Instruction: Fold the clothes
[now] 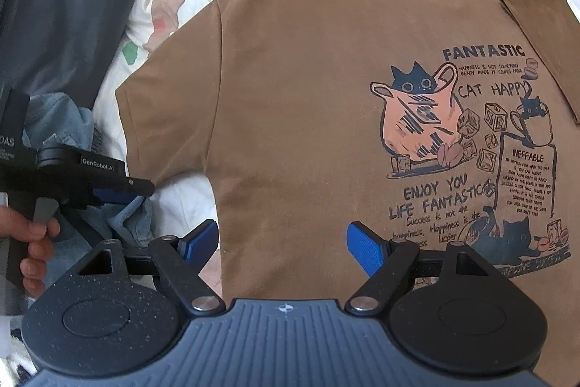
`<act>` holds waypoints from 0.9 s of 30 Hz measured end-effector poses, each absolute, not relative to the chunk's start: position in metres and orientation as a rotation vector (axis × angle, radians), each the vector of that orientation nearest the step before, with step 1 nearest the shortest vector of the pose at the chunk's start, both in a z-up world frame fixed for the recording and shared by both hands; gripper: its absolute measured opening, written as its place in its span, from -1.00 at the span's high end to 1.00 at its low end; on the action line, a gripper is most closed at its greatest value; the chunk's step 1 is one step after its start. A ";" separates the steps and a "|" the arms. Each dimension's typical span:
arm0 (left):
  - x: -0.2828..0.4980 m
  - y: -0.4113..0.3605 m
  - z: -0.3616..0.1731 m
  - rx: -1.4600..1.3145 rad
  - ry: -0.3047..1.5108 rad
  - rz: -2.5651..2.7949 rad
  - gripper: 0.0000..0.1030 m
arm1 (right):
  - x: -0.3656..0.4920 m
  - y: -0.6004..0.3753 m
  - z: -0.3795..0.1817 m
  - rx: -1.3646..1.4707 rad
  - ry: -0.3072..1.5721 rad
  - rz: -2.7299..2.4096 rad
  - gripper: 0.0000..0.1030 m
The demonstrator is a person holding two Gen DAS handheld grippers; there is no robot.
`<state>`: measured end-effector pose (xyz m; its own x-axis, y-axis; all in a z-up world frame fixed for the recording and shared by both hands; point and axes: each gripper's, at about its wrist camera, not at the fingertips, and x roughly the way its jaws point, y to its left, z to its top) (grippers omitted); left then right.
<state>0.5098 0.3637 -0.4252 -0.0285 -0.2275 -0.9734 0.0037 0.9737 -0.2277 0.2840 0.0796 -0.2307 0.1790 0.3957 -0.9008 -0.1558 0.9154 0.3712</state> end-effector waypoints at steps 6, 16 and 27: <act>0.517 0.374 -0.415 -0.288 1.578 -0.162 0.23 | 0.286 0.077 -0.226 0.245 1.325 0.390 -0.62; 0.519 0.377 -0.413 -0.314 1.585 -0.090 0.26 | 0.281 0.070 -0.226 0.281 1.337 0.378 -0.62; 0.521 0.369 -0.431 -0.309 1.622 -0.038 0.36 | 0.275 0.064 -0.241 0.278 1.355 0.387 -0.62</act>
<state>0.5208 0.3690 -0.4314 -0.0434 -0.2213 -0.9742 -0.1753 0.9617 -0.2107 0.2755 0.0637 -0.2413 0.1667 0.4250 -0.8897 -0.1085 0.9048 0.4118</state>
